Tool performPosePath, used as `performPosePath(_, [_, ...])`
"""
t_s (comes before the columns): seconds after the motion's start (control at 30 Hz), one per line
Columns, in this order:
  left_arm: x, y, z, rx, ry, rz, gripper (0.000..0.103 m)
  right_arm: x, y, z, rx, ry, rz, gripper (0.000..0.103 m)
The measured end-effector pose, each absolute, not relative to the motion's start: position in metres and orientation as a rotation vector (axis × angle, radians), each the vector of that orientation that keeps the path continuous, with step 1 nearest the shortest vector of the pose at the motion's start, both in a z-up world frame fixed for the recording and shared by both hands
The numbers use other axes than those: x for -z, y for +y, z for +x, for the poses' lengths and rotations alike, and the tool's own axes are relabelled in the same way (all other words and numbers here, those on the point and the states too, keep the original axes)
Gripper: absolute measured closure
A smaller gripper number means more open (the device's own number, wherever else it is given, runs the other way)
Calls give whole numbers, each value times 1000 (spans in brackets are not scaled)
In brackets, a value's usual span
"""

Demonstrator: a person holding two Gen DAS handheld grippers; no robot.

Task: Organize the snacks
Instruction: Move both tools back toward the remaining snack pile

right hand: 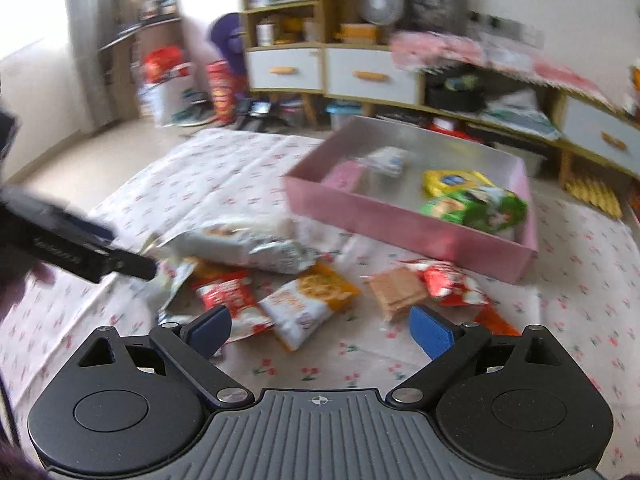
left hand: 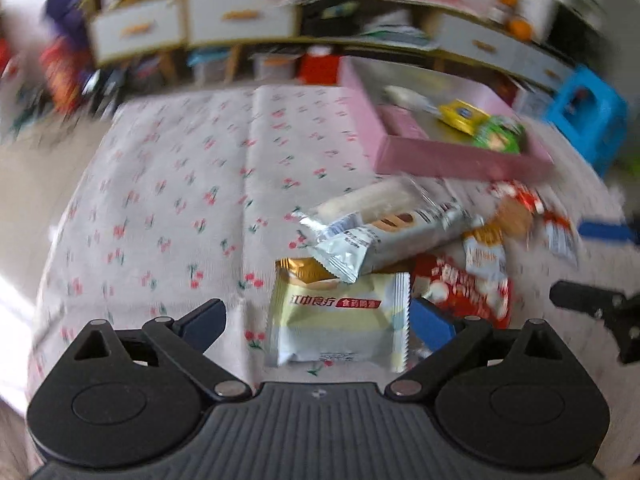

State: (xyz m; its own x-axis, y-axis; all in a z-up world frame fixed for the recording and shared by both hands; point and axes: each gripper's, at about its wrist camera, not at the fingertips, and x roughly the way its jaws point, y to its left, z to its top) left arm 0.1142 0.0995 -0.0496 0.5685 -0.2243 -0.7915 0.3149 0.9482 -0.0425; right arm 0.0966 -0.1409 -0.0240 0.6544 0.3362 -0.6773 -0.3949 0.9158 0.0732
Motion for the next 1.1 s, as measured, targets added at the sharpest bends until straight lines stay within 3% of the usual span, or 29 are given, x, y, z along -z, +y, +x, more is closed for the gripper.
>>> performPosePath(0.33, [70,104,107,503,836,363,5,34,-93,75,-601,707,-272,6])
performPosePath(0.73, [80,94,99,570,779,513,7,44,-77,101,-567,789,-164,6])
performPosePath(0.8, [80,93,101,574,781,507,10,46,-78,106,-538,805,-143,6])
performPosePath(0.87, [78,92,102,593,807,489,22,49,-77,110,-509,813,-142,6])
performPosePath(1.1, [76,92,95,644,843,490,25,55,-83,116,-431,820,-184,7])
